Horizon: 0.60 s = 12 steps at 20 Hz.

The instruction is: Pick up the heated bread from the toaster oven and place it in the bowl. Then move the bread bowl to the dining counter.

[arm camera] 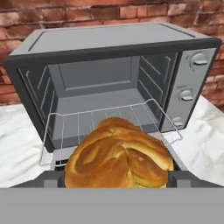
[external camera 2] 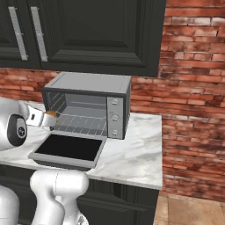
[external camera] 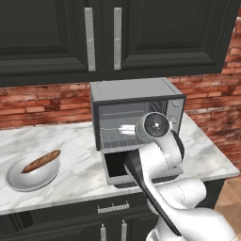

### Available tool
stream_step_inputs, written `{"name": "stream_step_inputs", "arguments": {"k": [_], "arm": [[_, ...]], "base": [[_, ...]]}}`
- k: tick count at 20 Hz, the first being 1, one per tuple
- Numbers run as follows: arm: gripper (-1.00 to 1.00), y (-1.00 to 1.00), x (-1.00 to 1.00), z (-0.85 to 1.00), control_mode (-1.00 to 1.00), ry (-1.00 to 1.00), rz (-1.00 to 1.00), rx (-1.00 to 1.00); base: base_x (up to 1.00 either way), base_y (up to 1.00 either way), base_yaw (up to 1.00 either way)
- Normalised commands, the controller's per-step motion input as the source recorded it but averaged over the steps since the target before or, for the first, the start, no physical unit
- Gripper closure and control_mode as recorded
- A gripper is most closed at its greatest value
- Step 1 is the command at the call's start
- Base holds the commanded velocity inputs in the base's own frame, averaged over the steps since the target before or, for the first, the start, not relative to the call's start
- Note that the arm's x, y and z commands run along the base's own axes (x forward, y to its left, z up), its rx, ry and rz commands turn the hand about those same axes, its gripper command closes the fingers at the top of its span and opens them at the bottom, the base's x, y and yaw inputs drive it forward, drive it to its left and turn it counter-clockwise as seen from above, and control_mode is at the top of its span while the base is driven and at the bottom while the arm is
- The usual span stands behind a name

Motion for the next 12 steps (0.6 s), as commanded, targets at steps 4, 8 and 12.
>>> {"name": "stream_step_inputs", "arguments": {"k": [4, 8, 12], "arm": [[1.00, 0.49, -0.09, 0.01, -1.00, 0.31, 0.12, 0.00], [1.00, 0.70, 0.00, -0.28, -1.00, 0.16, 0.16, 0.00], [1.00, 0.83, 0.08, -0.33, -1.00, 0.20, 0.16, 0.01]], "base": [[0.00, 0.00, 0.00], [0.00, 0.00, 0.00], [0.00, 0.00, 0.00]]}}
